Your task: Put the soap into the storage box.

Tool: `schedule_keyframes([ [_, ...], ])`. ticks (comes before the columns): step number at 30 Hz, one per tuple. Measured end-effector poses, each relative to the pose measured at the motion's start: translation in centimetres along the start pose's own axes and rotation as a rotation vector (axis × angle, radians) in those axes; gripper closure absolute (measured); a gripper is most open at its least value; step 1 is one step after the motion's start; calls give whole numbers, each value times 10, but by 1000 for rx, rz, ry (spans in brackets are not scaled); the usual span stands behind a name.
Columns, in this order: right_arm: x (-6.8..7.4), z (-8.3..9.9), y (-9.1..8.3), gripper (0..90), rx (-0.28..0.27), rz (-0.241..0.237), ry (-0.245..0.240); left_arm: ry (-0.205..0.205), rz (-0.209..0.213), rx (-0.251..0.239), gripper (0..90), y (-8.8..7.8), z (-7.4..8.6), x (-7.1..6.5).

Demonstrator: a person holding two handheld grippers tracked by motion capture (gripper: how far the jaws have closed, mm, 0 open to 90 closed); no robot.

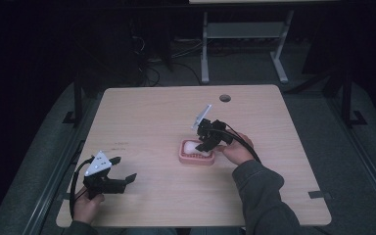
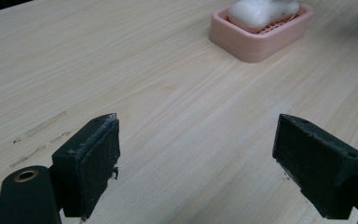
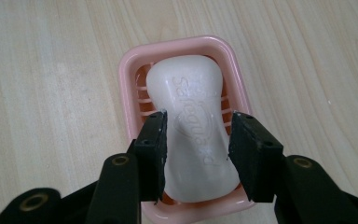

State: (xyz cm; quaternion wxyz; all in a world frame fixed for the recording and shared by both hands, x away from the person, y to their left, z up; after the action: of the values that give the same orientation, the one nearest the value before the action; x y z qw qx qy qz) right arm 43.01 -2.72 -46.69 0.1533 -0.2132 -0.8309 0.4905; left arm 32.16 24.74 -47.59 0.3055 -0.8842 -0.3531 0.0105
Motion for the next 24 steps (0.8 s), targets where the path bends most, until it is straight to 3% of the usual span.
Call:
schedule_keyframes([
  [24,-5,12,-11,545,-20,1,33,-2,-1,-1,145,0,0,-1],
])
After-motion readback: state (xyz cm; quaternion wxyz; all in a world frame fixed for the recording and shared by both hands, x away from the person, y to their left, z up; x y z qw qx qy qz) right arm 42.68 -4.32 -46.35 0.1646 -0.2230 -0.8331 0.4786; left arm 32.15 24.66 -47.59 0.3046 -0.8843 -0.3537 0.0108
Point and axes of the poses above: each handheld gripper's, and its own axes: y roughly forward along the jaws, z roughly out of its underside, x roughly to its left, the point moved 8 cm from there along y, roughly forward along the jaws, and after that the axes turned 12 degrees about y, right-handed, at the moved point
